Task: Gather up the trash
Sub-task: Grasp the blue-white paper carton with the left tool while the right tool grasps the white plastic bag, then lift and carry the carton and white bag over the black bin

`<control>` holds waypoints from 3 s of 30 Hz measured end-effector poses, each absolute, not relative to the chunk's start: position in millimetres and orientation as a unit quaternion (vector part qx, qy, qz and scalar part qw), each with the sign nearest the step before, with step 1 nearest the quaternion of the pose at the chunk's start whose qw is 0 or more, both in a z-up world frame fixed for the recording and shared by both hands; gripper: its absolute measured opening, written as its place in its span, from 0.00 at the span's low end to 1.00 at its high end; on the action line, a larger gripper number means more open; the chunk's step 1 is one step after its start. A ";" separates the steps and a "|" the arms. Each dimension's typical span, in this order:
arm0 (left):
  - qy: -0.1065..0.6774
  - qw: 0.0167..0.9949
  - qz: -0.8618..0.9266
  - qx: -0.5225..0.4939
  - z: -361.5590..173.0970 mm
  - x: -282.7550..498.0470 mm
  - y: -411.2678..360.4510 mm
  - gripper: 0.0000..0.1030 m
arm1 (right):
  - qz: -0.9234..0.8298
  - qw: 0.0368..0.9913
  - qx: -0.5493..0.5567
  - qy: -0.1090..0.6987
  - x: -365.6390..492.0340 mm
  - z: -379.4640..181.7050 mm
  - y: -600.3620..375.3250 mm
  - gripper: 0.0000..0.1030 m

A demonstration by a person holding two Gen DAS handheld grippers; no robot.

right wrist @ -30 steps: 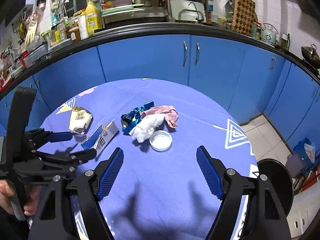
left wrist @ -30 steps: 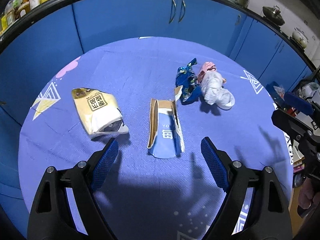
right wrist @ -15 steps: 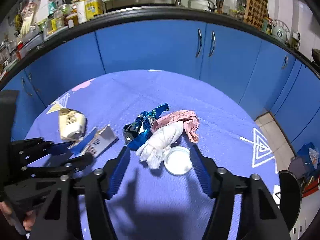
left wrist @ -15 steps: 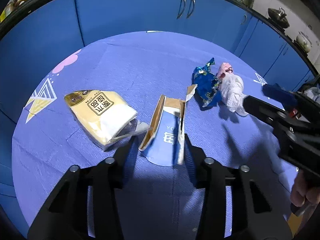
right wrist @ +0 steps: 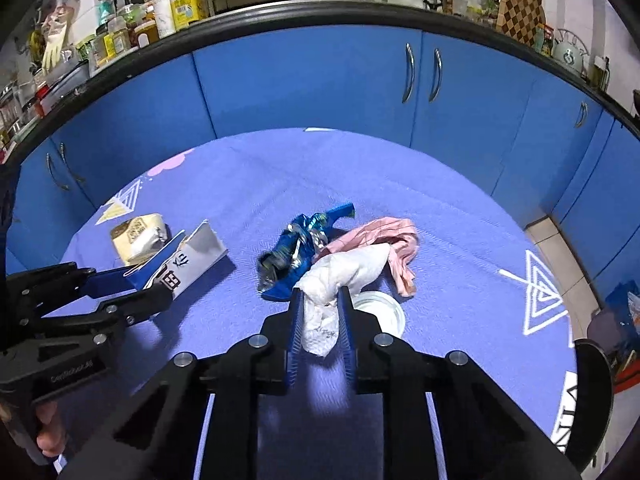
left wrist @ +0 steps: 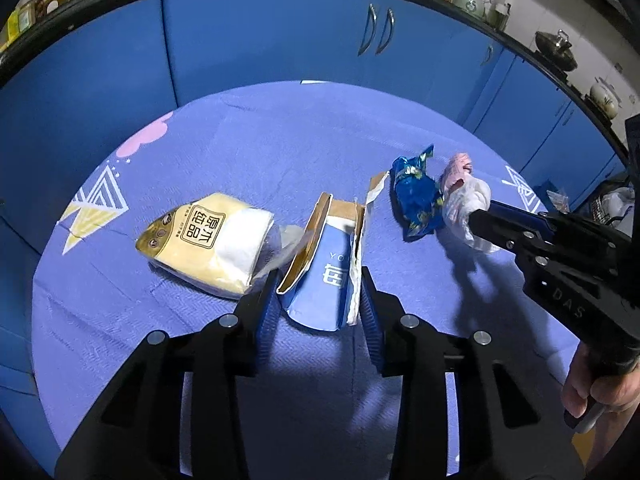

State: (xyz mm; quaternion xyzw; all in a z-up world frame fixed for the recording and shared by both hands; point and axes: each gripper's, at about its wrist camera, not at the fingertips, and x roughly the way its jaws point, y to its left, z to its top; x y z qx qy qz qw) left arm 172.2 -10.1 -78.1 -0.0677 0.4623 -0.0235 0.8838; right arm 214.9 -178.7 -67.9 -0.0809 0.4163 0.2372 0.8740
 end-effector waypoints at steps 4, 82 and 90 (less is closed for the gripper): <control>0.453 0.889 -0.027 -0.063 -68.3 163.7 -17.6 0.37 | 0.242 0.879 -0.075 0.404 201.8 -54.5 -188.4 0.17; 0.375 0.898 -0.159 0.166 -12.8 166.3 -315.1 0.38 | 0.081 0.945 0.008 0.317 127.7 -25.4 -467.3 0.17; 0.378 0.895 -0.165 0.169 -16.9 172.9 -330.8 0.38 | 0.071 0.945 0.032 0.317 139.7 -31.2 -484.3 0.19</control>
